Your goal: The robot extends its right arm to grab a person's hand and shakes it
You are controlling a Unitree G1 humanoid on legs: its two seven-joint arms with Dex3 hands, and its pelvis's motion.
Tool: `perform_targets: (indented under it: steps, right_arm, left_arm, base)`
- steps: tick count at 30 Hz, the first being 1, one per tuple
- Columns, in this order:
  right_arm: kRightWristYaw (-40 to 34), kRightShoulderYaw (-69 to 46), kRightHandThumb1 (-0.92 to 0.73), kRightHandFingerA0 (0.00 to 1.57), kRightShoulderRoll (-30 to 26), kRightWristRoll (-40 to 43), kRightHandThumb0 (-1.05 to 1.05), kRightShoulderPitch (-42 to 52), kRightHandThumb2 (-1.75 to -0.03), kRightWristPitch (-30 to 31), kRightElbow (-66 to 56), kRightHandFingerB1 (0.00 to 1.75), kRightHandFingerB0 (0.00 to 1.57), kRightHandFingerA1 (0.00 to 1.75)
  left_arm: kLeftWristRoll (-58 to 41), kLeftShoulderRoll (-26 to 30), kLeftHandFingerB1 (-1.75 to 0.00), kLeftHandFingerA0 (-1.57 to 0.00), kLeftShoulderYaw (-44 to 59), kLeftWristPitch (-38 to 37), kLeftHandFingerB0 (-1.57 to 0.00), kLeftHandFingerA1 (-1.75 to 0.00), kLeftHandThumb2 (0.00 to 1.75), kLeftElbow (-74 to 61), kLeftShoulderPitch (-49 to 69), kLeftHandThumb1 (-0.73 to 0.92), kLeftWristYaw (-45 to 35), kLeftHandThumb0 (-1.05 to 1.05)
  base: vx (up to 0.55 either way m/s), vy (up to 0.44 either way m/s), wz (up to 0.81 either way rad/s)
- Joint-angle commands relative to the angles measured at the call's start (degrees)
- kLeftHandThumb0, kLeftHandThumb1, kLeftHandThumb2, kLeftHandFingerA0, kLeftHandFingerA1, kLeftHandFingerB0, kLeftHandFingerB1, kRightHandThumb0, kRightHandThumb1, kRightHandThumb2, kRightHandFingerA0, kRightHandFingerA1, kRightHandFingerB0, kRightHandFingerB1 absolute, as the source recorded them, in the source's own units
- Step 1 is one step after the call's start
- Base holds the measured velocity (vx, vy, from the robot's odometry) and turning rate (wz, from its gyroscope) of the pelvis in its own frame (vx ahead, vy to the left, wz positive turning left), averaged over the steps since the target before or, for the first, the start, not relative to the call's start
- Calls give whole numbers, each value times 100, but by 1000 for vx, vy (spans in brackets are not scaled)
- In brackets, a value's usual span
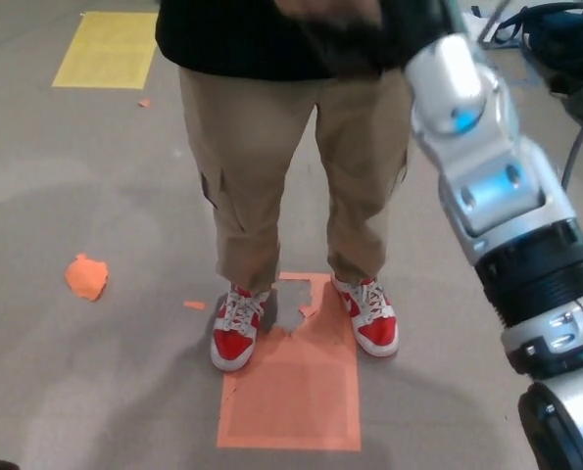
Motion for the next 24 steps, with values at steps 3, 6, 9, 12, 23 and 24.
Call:
perform_targets:
  steps: [3, 6, 9, 12, 23, 24]
  right_arm:
    - [-275, 220, -52, 110, 256, -49, -20, 455, -56, -660, 2597, 120, 68, 111]
    - [-181, 347, -39, 113, 318, -106, -19, 579, -52, -669, 2892, 110, 69, 102]
    - [-219, 361, -38, 112, 382, -66, -26, 530, -52, -699, 3054, 113, 71, 107]
    - [-374, 259, -82, 116, 413, 60, -28, 361, -64, -948, 3018, 119, 66, 110]
    - [-255, -7, -75, 109, 289, 223, -5, 300, -76, -798, -1541, 121, 68, 115]
    - [-223, -16, -75, 109, 286, 229, -5, 319, -76, -762, -1779, 121, 68, 115]
  left_arm:
    - [-83, 138, -49, -7, 48, -54, -7, -50, 113, -25, -12, 65, -143, -27]
    - [22, 152, -49, -7, -31, -58, -6, -49, 112, 6, -26, 63, -56, -28]
    - [30, 154, -49, -8, -42, -58, -7, -50, 112, -25, -27, 62, -43, -27]
    - [-17, 178, -49, -8, -10, -60, -7, -50, 112, -32, -35, 63, -92, -28]
    - [16, 188, -31, -29, -64, -112, -21, -36, 66, 31, -79, 89, -38, -51]
    - [30, 196, -31, -29, -79, -113, -21, -36, 66, 32, -82, 89, -51, -51]
  base:
    - [0, 0, 0]
    - [0, 0, 0]
    - [0, 0, 0]
    - [0, 0, 0]
    - [0, 0, 0]
    - [0, 0, 0]
